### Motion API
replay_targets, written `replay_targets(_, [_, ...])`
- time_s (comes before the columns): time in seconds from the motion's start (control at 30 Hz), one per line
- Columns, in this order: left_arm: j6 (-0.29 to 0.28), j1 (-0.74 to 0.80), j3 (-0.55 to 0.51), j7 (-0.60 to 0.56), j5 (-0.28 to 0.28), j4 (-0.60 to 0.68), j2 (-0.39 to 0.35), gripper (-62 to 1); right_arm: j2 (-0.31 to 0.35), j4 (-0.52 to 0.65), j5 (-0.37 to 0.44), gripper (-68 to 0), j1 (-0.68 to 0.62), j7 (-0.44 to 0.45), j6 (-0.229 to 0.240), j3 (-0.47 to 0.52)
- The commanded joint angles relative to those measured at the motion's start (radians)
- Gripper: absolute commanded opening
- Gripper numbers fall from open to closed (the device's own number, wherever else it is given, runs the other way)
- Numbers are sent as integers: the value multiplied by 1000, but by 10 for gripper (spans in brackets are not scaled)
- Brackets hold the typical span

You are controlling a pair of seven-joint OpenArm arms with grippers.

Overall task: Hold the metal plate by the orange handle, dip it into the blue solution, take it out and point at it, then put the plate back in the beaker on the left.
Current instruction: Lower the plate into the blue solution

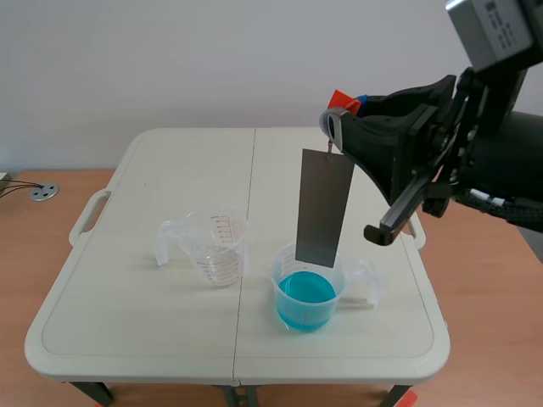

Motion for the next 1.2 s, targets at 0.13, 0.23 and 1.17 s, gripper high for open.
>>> replay_targets(0.13, [9,95,1,-27,-9,10,11,-590,0,-44,18,-660,12,53,6,4])
replay_targets(0.23, [9,131,1,-37,-10,10,11,-590,0,-71,18,-660,12,74,6,-9])
replay_targets(1.17, [8,143,1,-25,-10,10,14,-590,-54,-325,14,-660,62,111,6,-110])
